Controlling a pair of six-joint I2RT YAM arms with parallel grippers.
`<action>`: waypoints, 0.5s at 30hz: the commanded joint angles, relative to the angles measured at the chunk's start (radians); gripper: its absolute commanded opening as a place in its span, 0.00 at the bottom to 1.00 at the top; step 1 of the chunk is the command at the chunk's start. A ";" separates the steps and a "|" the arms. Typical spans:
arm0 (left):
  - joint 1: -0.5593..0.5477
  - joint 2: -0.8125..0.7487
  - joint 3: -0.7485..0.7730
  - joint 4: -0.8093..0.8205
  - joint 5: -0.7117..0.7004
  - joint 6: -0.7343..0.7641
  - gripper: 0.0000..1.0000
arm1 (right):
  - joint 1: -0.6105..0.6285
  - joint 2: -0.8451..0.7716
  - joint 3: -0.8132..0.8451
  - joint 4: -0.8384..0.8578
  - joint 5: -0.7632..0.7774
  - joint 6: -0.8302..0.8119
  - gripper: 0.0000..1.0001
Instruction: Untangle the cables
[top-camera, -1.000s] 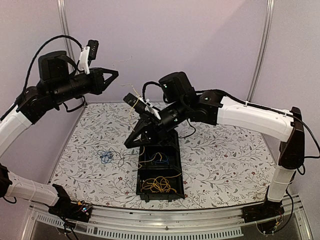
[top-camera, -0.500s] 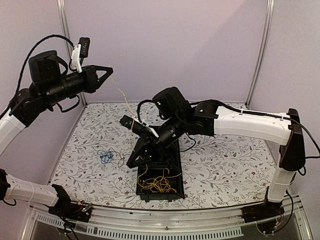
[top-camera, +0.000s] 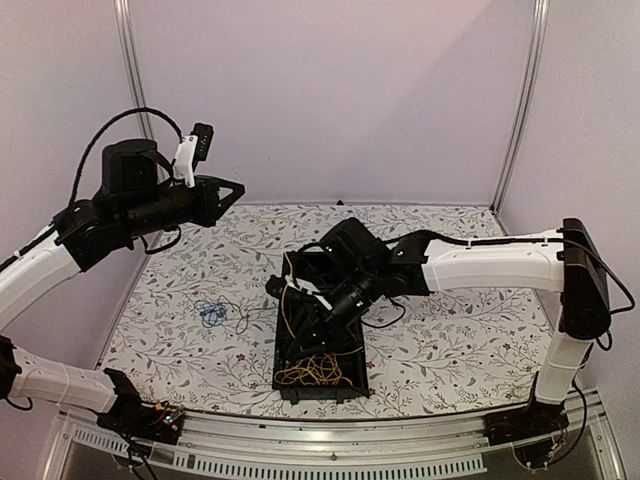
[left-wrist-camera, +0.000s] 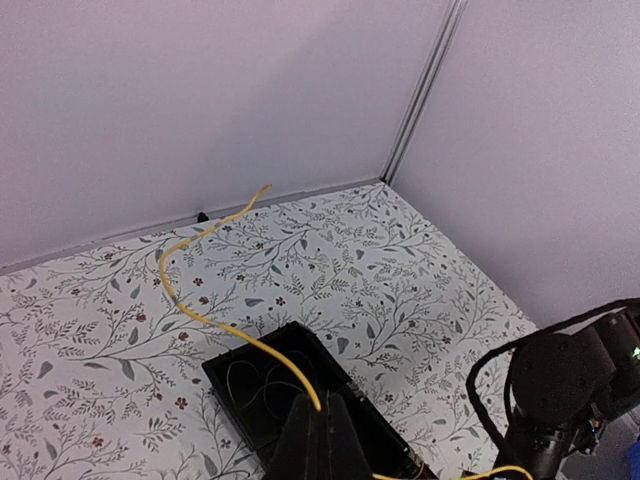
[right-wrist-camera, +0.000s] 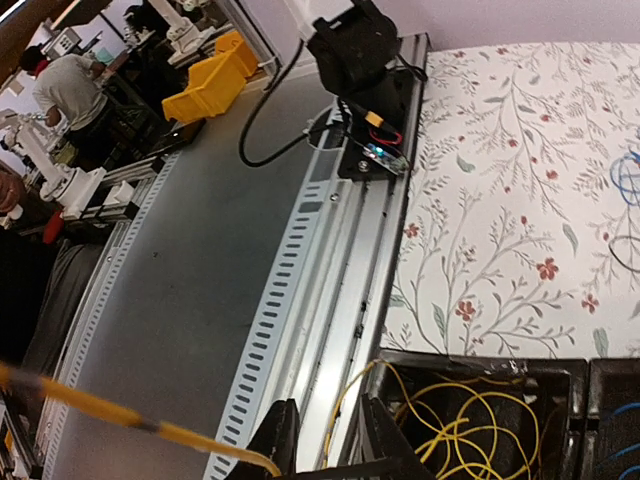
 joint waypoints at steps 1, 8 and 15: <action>-0.007 0.022 -0.048 0.068 0.003 0.005 0.00 | -0.091 -0.026 -0.072 0.025 0.083 -0.074 0.32; -0.008 0.090 -0.092 0.137 0.051 0.011 0.00 | -0.127 -0.101 -0.150 -0.046 0.184 -0.213 0.51; -0.009 0.153 -0.119 0.170 0.020 0.040 0.00 | -0.182 -0.190 -0.224 -0.119 0.076 -0.285 0.60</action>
